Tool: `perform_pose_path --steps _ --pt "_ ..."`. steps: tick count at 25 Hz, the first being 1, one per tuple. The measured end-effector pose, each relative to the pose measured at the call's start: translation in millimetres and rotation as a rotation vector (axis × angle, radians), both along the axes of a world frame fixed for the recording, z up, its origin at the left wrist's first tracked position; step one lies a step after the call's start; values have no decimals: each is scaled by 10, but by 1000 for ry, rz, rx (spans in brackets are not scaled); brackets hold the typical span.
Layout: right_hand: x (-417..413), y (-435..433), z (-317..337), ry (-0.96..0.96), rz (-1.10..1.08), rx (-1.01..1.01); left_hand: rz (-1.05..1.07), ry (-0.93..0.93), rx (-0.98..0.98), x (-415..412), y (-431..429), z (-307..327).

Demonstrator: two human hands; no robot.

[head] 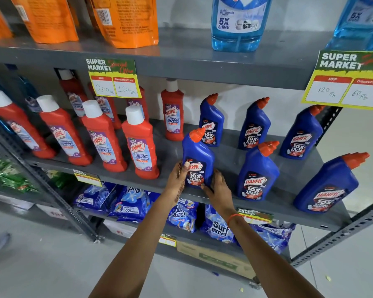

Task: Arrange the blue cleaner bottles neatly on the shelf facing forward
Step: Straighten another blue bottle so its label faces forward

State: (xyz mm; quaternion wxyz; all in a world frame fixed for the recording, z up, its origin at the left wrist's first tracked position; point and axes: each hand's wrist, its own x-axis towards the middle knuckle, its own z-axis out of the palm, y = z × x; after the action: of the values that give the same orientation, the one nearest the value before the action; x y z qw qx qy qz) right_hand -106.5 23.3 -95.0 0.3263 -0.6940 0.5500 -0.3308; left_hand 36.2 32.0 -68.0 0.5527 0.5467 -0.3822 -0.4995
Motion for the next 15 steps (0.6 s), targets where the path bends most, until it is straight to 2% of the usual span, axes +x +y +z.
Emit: perform_pose_path --steps 15 --pt "87 59 46 -80 -108 87 -17 28 -10 -42 -68 -30"
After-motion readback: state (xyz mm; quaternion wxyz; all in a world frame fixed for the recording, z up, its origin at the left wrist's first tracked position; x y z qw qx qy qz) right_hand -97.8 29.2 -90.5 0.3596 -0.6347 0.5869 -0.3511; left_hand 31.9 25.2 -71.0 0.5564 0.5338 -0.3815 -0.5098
